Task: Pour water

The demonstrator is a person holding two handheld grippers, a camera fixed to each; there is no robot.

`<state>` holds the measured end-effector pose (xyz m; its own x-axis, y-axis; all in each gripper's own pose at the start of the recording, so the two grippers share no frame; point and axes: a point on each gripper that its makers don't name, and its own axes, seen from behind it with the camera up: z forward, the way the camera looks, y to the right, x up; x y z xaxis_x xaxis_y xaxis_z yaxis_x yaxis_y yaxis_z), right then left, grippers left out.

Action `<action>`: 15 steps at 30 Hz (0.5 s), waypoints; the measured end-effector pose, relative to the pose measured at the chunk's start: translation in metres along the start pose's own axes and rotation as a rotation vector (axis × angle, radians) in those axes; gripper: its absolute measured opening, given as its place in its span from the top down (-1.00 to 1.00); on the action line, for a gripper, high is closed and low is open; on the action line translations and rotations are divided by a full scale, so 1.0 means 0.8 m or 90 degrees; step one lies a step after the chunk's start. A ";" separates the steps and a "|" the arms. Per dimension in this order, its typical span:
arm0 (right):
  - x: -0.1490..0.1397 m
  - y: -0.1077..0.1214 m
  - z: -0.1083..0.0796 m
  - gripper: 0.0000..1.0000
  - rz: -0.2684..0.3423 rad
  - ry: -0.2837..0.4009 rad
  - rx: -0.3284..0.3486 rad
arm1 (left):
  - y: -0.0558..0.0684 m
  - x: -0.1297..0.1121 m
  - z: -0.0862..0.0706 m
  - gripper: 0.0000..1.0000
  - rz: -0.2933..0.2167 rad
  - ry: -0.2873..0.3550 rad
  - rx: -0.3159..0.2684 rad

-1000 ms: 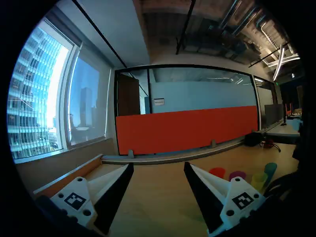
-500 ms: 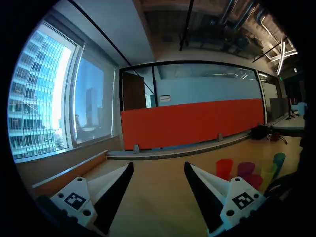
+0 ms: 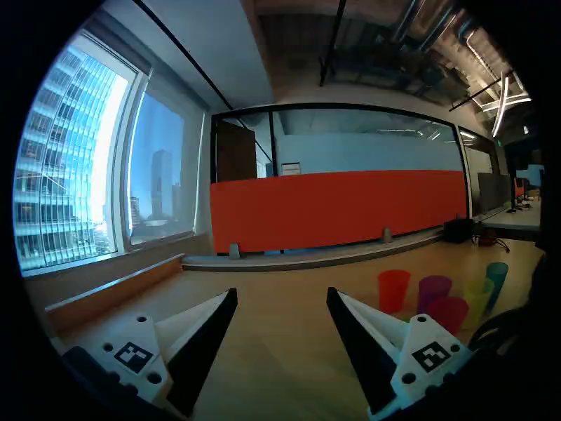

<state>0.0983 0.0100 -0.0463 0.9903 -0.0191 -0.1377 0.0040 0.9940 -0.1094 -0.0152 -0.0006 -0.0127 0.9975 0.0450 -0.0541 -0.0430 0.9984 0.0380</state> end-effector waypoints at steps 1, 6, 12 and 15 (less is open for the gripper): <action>0.000 -0.001 0.000 -0.99 0.000 -0.001 0.001 | 0.002 -0.002 0.000 -0.89 -0.001 0.000 0.000; 0.000 -0.004 0.000 -0.99 0.000 -0.002 0.004 | 0.009 -0.013 0.002 -0.89 -0.003 -0.002 -0.002; 0.000 -0.005 0.001 -1.00 -0.002 -0.004 0.005 | 0.015 -0.024 0.008 -0.89 0.004 -0.008 -0.004; 0.000 -0.004 0.001 -1.00 -0.004 -0.003 0.004 | 0.017 -0.025 0.010 -0.89 -0.001 -0.007 -0.009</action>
<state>0.0986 0.0068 -0.0453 0.9909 -0.0250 -0.1323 0.0112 0.9946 -0.1036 -0.0357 0.0121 -0.0032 0.9981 0.0429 -0.0436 -0.0419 0.9988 0.0243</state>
